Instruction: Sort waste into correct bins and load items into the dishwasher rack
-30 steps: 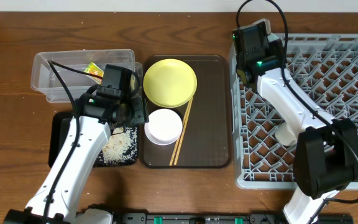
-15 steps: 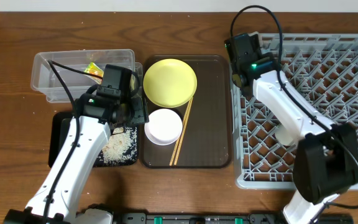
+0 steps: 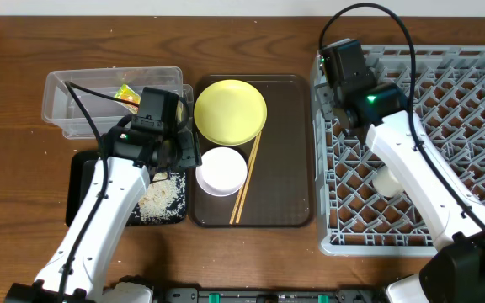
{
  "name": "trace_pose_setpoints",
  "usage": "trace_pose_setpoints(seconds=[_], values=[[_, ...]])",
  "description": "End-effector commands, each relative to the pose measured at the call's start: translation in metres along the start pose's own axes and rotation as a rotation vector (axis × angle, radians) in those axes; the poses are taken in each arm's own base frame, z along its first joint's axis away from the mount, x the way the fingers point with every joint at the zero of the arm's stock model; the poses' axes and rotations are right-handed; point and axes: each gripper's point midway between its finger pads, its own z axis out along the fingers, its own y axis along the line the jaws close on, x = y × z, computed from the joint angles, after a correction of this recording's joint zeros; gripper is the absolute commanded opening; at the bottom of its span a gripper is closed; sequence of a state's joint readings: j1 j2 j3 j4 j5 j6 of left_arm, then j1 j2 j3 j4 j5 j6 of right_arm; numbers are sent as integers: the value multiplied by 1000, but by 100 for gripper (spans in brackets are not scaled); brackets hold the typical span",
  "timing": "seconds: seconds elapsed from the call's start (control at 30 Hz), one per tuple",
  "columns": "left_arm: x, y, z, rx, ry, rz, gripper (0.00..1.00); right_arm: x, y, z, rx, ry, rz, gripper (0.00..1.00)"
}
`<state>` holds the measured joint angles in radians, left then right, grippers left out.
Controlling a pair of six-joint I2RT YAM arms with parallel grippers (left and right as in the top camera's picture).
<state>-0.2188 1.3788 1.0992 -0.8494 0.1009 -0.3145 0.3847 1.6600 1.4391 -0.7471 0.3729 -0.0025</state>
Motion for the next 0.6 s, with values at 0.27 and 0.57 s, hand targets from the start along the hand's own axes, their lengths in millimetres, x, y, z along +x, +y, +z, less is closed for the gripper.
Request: trace_pose_setpoints(seconds=[0.27, 0.57], values=[[-1, 26, -10, -47, -2, -112, 67, 3, 91, -19, -483, 36, 78, 63], [-7, 102, -40, -121, -73, -433, 73, 22, 159, -36, -632, 83, -47, 65]])
